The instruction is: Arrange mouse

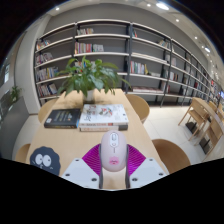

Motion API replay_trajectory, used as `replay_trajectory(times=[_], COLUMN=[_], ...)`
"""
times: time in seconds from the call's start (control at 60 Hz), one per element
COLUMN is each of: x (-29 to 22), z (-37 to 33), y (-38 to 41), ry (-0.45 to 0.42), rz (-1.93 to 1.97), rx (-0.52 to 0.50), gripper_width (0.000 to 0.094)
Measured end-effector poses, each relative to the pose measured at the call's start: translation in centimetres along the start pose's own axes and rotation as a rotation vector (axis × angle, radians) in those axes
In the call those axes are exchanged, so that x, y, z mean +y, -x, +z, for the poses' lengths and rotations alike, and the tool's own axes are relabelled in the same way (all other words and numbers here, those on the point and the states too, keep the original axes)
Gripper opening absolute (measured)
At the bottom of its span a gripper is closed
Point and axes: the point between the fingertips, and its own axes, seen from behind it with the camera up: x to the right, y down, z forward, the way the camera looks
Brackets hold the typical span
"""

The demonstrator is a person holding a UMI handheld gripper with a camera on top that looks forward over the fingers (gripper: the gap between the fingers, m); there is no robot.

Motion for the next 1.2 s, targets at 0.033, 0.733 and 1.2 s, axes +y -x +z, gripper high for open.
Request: replay_trajectory(times=[0.033, 0.733, 1.2], x=[-2.6, 13.9, 10.7], z=[-1.3, 4.2, 1.7], y=[2.0, 32.5, 31.3], ry=[-0.046, 0.243, 0.220], rz=[-0.001, -0.123, -0.015], rx=[-0.008, -0.176, -0.185], gripper_width=[0.0299, 0.0297, 0.0810])
